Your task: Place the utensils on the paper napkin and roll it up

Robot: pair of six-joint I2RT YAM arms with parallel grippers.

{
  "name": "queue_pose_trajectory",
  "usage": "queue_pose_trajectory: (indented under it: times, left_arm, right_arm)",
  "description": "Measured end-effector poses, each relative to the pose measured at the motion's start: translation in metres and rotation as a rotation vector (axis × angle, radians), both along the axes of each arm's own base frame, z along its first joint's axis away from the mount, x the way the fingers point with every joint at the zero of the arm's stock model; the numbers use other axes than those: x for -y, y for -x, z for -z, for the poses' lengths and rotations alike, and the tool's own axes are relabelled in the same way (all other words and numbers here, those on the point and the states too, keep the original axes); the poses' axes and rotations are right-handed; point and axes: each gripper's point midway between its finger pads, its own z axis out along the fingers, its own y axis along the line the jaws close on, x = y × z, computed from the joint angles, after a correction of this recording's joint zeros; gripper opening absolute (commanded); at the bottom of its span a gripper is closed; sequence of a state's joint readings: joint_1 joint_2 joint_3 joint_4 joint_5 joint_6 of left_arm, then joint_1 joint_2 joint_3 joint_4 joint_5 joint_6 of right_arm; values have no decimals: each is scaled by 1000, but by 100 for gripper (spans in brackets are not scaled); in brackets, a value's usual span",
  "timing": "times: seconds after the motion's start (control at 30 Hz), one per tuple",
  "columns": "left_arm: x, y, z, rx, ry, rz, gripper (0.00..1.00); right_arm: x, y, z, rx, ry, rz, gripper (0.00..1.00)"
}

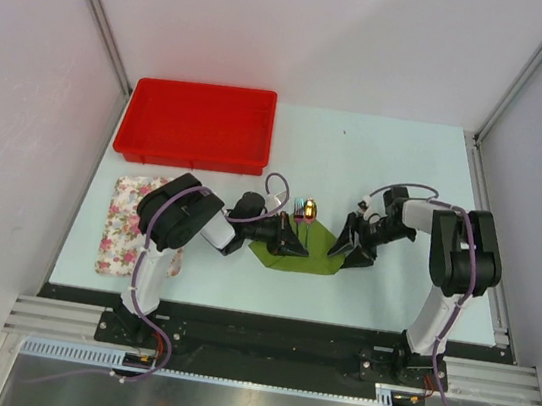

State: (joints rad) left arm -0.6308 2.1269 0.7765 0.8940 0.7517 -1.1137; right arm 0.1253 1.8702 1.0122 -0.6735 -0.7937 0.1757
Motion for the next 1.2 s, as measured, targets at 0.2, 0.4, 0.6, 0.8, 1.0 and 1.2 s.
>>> queue_pose_trajectory:
  times: [0.2,0.4,0.6,0.8,1.0,1.2]
  left_arm:
    - [0,0,0,2,1,2,4]
    - [0,0,0,8,1,5,4]
    - [0,0,0,8,2,5,4]
    - [0,0,0,8,2,5,5]
    - [0,0,0,8,2,6,5]
    - [0,0,0,8,2,6,5]
  right_arm:
    - [-25,9,-4,-57,-153,4,61]
    - [-32,9,-9,-9,-217,36,58]
    - [-35,-3,-18,19,-283,89,59]
    - [-35,-2,-15,20,-259,83,66]
    - [-28,5,-8,3,-184,63,63]
    - [-24,10,-9,-9,-184,47,61]
